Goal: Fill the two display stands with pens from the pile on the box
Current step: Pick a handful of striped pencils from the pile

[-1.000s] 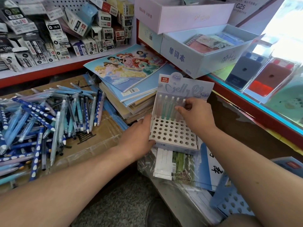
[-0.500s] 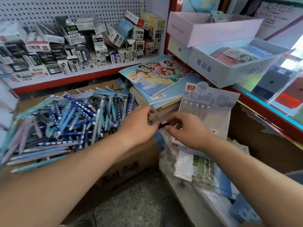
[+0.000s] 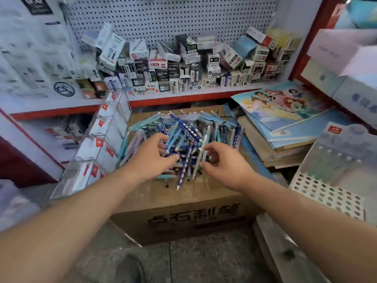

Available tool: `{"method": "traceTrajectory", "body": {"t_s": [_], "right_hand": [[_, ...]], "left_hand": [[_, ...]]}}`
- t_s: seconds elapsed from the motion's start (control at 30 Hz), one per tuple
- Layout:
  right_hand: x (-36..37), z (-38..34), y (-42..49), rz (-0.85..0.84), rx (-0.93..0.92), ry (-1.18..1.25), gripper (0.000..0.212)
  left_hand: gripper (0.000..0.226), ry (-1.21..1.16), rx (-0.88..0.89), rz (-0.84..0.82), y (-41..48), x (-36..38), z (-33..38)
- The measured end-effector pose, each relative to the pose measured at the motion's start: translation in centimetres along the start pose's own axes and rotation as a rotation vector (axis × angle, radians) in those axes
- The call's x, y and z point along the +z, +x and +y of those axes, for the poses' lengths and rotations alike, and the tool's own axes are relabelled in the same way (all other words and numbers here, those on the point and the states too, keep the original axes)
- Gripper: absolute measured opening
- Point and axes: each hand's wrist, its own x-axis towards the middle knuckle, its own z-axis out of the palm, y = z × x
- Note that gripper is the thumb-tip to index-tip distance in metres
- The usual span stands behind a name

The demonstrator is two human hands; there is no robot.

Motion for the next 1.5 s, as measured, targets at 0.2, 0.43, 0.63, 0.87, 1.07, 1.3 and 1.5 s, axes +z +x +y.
{"method": "traceTrajectory", "body": {"t_s": [0.2,0.43,0.63,0.87,1.07,1.3,1.5], "right_hand": [[1.9,-1.7,3.4,0.096,0.022,-0.146,0.034],[3.1,-2.6,6.9,0.21,0.196,-0.297,0.029],[4.1,-2.2,8.2,0.197,0.304,-0.31,0.029],[4.2,-2.9,8.1,0.225,0.315,-0.214,0.032],[2.9,-4.1,6.4,0.203,0.244,0.101,0.022],[3.3,-6.4,2.9,-0.031,0.087,0.3,0.021],[2.6,-4.9,1.4,-0.116,0.14,0.208,0.031]], "left_hand": [[0.066,0.093,-0.017,-0.064,-1.1,-1.2,-2.7],[0.061,0.156,0.006,-0.059,-0.5,-1.7,-4.1],[0.06,0.192,0.048,-0.06,0.2,-1.8,-4.5],[0.053,0.244,0.05,-0.023,0.5,-1.5,-4.5],[0.031,0.029,0.056,0.054,1.0,-1.5,-3.5],[0.025,-0.723,-0.15,-0.039,0.7,-0.8,-0.4],[0.016,-0.698,-0.224,-0.048,-0.7,-1.6,-0.5]]}}
